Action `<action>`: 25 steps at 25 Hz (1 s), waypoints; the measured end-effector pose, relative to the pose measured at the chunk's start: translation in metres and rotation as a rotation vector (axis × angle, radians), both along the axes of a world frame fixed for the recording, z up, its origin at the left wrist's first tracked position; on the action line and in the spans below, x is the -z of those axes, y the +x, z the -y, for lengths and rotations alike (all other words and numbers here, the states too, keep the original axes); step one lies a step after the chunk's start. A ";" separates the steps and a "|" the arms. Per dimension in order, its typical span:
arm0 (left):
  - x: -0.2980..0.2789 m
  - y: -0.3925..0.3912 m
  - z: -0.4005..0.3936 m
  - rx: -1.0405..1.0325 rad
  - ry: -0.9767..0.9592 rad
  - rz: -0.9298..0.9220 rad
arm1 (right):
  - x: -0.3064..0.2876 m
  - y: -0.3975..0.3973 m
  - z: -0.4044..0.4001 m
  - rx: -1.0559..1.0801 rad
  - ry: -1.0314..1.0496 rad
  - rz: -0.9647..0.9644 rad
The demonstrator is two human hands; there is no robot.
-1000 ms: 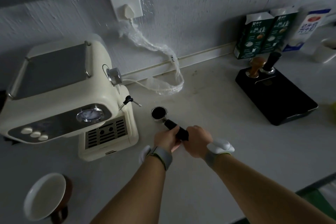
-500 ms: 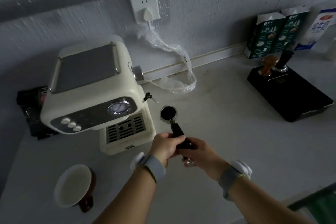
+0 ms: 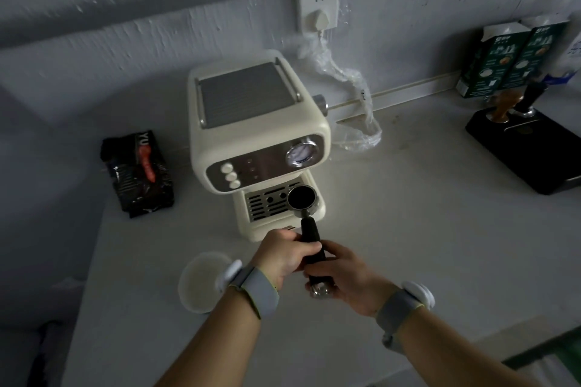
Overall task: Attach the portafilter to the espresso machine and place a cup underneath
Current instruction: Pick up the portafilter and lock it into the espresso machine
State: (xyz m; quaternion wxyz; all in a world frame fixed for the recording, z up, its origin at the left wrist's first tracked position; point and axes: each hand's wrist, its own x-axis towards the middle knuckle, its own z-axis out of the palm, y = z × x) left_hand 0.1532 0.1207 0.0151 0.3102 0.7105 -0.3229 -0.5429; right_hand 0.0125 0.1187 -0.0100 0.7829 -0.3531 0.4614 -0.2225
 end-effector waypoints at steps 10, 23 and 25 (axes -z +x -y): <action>-0.068 0.061 -0.036 0.426 -0.218 0.791 | -0.003 0.089 -0.038 0.228 0.082 0.186; -0.192 0.076 0.082 0.830 -0.792 1.043 | -0.012 0.128 -0.016 0.444 0.121 0.363; -0.186 0.069 0.099 0.911 -0.716 1.012 | -0.015 0.131 -0.012 0.447 0.119 0.437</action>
